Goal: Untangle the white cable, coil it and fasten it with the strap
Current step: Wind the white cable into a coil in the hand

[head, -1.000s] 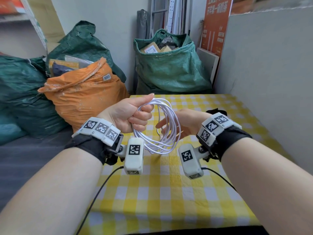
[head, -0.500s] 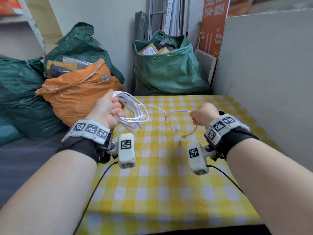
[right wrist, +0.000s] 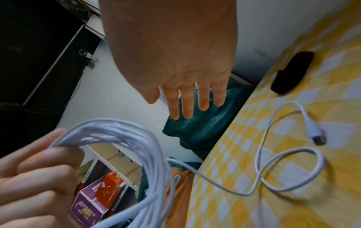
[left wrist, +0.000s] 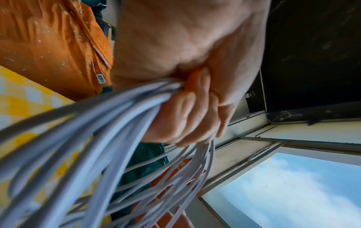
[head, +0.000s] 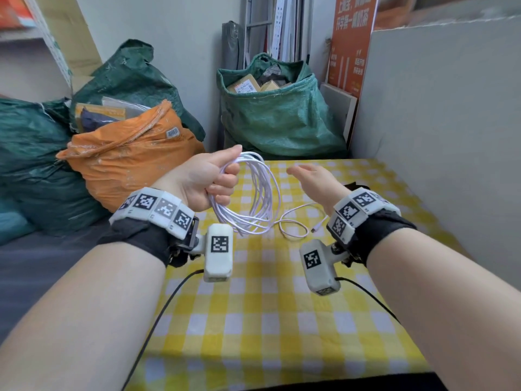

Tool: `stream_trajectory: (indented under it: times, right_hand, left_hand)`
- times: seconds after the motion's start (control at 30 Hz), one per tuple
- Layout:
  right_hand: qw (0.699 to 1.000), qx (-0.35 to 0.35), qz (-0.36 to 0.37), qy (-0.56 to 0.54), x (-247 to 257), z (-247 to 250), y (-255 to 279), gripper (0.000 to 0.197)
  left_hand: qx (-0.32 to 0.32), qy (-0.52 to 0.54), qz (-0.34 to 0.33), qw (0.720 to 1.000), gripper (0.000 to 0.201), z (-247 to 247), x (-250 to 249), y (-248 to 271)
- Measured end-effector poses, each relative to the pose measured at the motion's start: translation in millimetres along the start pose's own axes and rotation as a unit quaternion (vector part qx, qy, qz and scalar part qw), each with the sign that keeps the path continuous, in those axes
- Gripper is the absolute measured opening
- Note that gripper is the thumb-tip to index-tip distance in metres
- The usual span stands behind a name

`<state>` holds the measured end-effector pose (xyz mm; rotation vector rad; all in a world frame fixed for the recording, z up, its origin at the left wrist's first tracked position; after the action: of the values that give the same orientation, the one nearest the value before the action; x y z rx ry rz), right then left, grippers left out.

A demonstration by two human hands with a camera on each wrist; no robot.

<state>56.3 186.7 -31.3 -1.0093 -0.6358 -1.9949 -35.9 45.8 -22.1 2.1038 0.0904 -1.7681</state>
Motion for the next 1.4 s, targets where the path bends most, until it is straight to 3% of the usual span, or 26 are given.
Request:
stream_trajectory:
  times: [0.07,0.17,0.27,0.37,0.53,0.7,0.83,0.97,1.2,1.4]
  right_hand:
    - [0.994,0.062,0.018,-0.086,9,-19,3,0.046]
    - [0.983,0.129,0.013,-0.130,10,-42,3,0.047]
    - [0.975,0.148,0.010,-0.167,8,-52,2,0.035]
    - [0.969,0.158,-0.010,-0.188,4,-54,6,0.035]
    - [0.997,0.037,-0.009,-0.073,-7,-10,3,0.035]
    - [0.999,-0.036,-0.005,0.008,-15,19,1,0.031]
    - [0.989,-0.103,-0.039,0.102,-28,42,3,0.036]
    - [0.979,-0.117,-0.065,0.152,-32,42,0,0.037]
    - [0.970,-0.007,-0.060,0.235,-17,9,-9,0.033]
    - [0.925,0.120,-0.007,0.360,10,-41,2,0.031]
  left_hand:
    - [0.032,-0.003,0.003,0.999,0.050,-10,-2,2]
    - [0.079,0.007,0.002,0.997,0.046,-19,-7,7]
    - [0.107,0.025,-0.010,0.994,0.044,-23,-13,12]
    - [0.088,0.073,-0.037,0.993,0.048,-14,-21,13]
    - [-0.037,0.225,-0.102,0.968,0.060,42,-27,15]
    - [-0.121,0.322,-0.149,0.927,0.061,85,-20,23]
    - [-0.180,0.356,-0.161,0.903,0.066,112,-12,34]
    - [-0.197,0.345,-0.155,0.905,0.064,113,-5,33]
    - [-0.136,0.301,-0.124,0.936,0.062,87,-6,16]
    - [-0.090,0.237,-0.140,0.957,0.020,63,-15,6]
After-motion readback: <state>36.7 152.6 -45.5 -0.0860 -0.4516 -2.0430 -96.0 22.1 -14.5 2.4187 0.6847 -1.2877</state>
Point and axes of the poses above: each hand's wrist, its own y-axis away from the middle knuckle, its own z-axis out of the back of the hand, x = y × z, the point moved 10 cm from there along -y, towards the middle knuckle, and after that the axes turned 9 degrees about x, right-handed, at the moved point
